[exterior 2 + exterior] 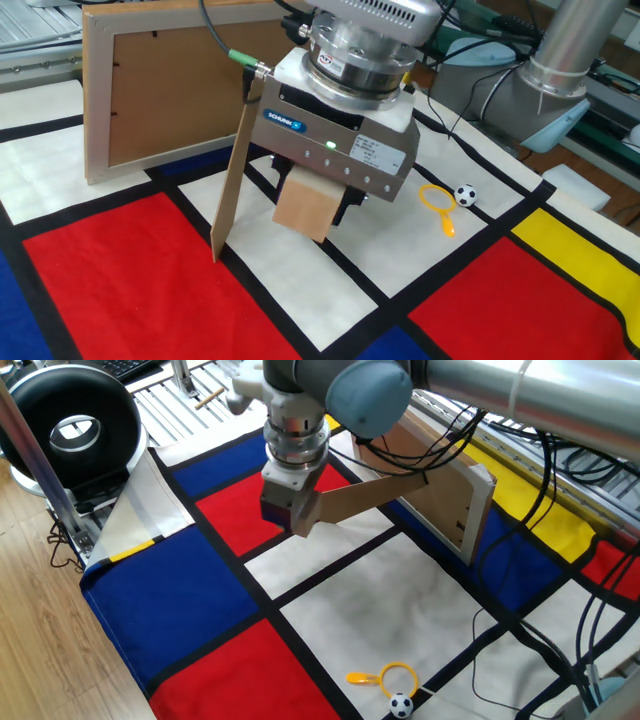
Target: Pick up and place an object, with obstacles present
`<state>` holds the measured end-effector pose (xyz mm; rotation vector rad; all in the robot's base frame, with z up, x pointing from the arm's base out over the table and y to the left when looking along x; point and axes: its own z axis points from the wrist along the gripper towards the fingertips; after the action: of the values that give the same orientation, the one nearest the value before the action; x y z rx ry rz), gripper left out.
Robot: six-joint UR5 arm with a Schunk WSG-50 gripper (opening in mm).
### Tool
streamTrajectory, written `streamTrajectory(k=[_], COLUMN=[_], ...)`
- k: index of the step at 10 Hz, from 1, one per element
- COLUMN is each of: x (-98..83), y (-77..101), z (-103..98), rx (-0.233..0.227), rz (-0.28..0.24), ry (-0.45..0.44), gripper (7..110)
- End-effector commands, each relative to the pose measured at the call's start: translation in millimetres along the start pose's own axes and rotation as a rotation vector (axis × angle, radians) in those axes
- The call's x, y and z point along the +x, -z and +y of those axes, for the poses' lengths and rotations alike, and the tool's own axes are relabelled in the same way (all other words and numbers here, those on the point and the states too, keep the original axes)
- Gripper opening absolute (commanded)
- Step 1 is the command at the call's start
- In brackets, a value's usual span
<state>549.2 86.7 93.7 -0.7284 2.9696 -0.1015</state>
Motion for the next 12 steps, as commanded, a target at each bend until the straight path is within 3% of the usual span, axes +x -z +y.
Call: streamTrajectory(k=[1, 3, 5, 6, 10, 11, 12], x=[-21.1, -18.6, -9.6, -12.6, -22.2, -23.8, -22.5], y=[4.0, 5.6, 58.3, 76.9, 123.4, 136.8, 148.2], z=[12, 14, 19, 23, -10, -17, -35], rx=[-0.033, -0.043, -0.075, -0.107, -0.087, -0.108, -0.098], rz=[-0.083, -0.075, 0.002, -0.006, -0.021, -0.019, -0.008], ry=[0.022, -0.025, -0.047, -0.051, -0.094, -0.097, -0.101], gripper=[88, 88, 88, 88, 88, 66, 66])
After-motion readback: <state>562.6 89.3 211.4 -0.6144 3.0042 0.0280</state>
